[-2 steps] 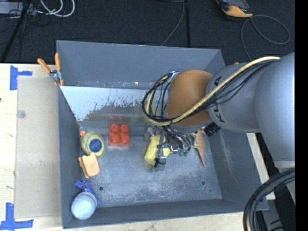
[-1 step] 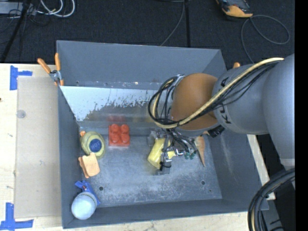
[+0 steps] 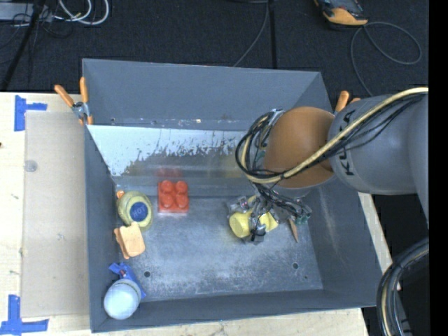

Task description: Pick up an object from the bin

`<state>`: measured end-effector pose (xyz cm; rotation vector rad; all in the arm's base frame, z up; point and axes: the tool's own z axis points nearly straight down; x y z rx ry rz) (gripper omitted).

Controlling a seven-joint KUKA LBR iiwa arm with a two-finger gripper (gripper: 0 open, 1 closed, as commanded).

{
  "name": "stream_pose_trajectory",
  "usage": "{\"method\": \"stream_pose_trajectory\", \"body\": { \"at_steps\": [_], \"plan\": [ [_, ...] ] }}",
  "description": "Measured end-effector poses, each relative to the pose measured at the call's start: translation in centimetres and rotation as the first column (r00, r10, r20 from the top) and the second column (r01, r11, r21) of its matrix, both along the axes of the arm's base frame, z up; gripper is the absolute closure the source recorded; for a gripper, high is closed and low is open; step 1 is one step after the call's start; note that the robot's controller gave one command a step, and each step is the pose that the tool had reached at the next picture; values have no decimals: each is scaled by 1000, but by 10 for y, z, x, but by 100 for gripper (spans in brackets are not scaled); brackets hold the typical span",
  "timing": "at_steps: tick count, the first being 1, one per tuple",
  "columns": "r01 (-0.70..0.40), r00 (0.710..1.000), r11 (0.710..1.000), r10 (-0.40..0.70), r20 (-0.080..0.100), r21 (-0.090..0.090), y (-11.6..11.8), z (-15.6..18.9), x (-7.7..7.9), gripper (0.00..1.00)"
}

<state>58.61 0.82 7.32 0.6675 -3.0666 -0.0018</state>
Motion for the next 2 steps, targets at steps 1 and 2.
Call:
{"method": "stream_pose_trajectory", "body": {
  "at_steps": [1, 2],
  "plan": [
    [1, 1000, 1000, -1, 0, 0, 0, 0, 0, 100],
    [-15, 1000, 1000, 15, 2, 1, -23, 144, -8, 100]
  ]
}}
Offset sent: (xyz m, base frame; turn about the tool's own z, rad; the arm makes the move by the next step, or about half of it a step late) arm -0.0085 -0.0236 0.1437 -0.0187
